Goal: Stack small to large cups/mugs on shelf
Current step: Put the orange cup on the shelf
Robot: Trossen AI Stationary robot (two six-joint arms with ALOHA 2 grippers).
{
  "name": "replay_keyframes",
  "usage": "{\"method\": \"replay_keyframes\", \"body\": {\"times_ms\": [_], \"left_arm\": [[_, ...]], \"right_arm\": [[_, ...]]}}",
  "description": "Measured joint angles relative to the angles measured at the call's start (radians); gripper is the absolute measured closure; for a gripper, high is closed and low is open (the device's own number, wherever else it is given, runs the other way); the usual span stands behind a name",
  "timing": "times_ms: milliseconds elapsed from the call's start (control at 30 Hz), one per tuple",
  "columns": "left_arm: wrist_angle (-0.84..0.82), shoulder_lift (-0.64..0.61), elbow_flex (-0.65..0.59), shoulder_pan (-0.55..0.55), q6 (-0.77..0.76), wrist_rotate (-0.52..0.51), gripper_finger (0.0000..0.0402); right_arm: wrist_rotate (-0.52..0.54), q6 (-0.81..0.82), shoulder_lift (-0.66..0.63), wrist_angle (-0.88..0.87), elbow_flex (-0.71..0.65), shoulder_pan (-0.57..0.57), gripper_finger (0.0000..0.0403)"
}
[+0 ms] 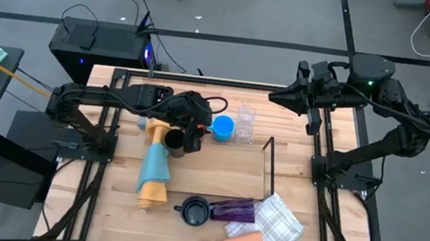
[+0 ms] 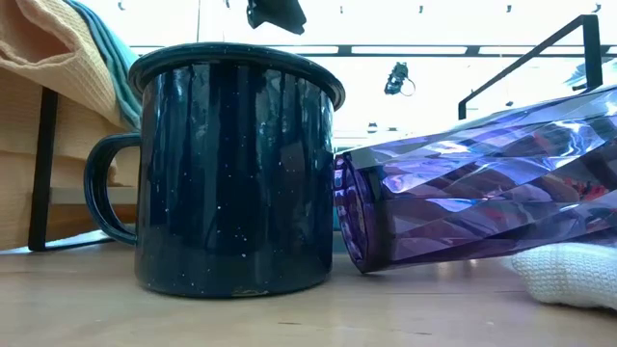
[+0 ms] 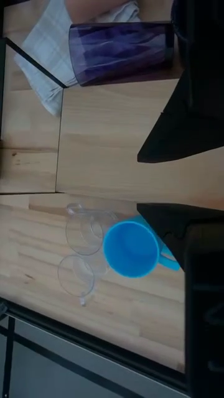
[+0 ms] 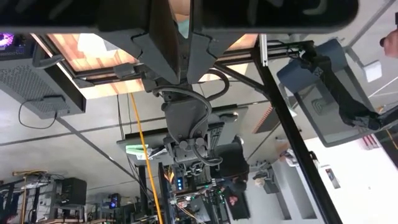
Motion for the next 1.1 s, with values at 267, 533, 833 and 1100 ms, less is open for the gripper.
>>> {"method": "replay_keyframes", "body": {"times_ms": [267,533,833,1100], "left_arm": [[0.000,0.000,0.000,0.000,-0.021,0.000,0.0272],[0.001,0.000,0.000,0.003,-0.117,0.000,0.0271],[0.001,0.017,0.001,0.003,-0.144,0.000,0.0279],[-0.019,0.113,0.001,0.026,-0.279,0.069,0.0274]], "right_arm": [[0.000,0.000,0.000,-0.001,0.000,0.000,0.0365],[0.000,0.003,0.000,0.000,0.000,0.000,0.0365],[0.000,0.003,0.000,0.000,0.000,0.000,0.0365],[0.000,0.045,0.000,-0.001,0.000,0.000,0.0365]]}}
